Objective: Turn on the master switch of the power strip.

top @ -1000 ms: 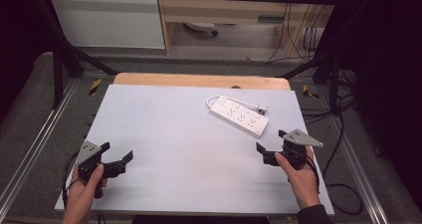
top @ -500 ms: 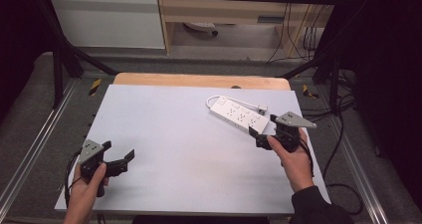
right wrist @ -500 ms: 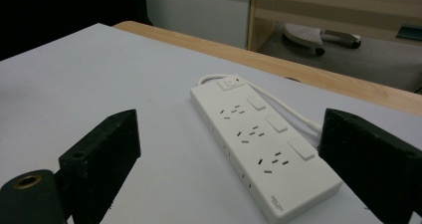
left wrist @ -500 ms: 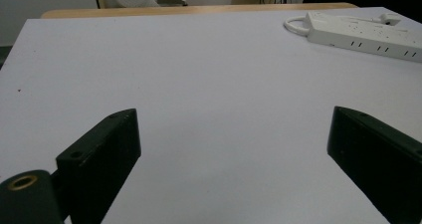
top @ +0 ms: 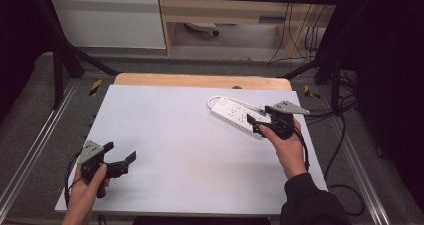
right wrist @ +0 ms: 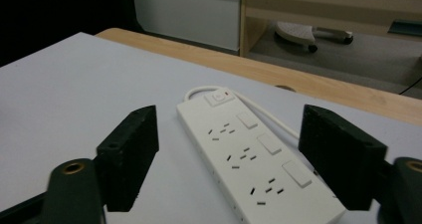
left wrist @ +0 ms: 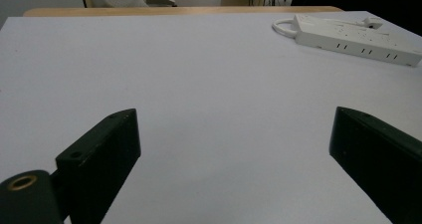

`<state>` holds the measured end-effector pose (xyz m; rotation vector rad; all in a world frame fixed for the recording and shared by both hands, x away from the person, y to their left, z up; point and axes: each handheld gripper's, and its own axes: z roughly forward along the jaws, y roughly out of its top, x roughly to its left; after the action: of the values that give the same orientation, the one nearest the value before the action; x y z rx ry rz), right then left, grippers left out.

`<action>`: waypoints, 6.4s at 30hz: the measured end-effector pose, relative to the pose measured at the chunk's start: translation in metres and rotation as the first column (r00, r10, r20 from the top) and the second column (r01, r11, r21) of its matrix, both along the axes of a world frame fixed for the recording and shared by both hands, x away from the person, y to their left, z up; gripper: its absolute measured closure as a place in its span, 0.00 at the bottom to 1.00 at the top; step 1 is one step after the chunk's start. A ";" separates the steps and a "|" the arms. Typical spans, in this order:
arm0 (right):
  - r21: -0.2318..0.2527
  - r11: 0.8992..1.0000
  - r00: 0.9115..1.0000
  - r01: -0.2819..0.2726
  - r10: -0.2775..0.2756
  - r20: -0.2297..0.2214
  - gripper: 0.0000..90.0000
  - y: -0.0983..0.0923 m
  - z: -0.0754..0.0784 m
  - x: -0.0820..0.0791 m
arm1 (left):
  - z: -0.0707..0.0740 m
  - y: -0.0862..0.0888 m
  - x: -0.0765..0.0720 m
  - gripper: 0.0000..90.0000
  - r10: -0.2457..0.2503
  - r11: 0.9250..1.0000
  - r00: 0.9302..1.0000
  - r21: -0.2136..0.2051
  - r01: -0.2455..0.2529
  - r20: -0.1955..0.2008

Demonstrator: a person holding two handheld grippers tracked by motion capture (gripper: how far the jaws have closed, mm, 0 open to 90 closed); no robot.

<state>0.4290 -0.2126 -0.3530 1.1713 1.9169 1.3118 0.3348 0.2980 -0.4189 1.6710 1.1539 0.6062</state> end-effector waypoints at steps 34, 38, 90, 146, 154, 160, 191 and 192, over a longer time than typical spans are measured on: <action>-0.096 0.994 0.998 -0.055 0.059 0.036 0.99 0.046 0.014 0.074 | -0.009 0.032 0.025 0.09 0.230 0.973 0.973 0.022 -0.230 0.030; -0.070 0.996 0.998 -0.049 0.051 0.029 1.00 0.049 0.006 0.081 | -0.010 0.033 0.027 0.09 0.222 0.975 0.975 0.015 -0.222 0.032; -0.118 0.992 0.986 0.040 -0.058 -0.157 1.00 0.077 -0.054 0.143 | -0.008 0.015 0.018 0.10 0.110 0.994 0.994 0.011 -0.110 0.004; -0.117 0.990 0.978 0.080 -0.101 -0.183 1.00 0.110 -0.084 0.158 | -0.007 0.015 0.017 0.10 0.100 0.995 0.995 0.019 -0.100 0.004; -0.119 0.989 0.978 0.085 -0.106 -0.182 1.00 0.110 -0.084 0.159 | -0.007 0.014 0.018 0.10 0.100 0.995 0.995 0.017 -0.100 0.006; -0.125 0.988 0.976 0.094 -0.116 -0.183 1.00 0.107 -0.083 0.160 | -0.007 0.014 0.017 0.10 0.099 0.995 0.995 0.018 -0.099 0.007; -0.134 0.987 0.977 0.094 -0.118 -0.179 1.00 0.109 -0.084 0.162 | -0.007 0.014 0.017 0.11 0.102 0.994 0.995 0.026 -0.102 0.008; -0.134 0.987 0.977 0.094 -0.118 -0.180 1.00 0.109 -0.084 0.162 | -0.007 0.014 0.017 0.11 0.103 0.994 0.995 0.026 -0.103 0.008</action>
<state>0.5905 -0.1035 -0.4371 1.3541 2.0058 1.0414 0.3521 0.3118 -0.4257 1.6375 1.2380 0.6935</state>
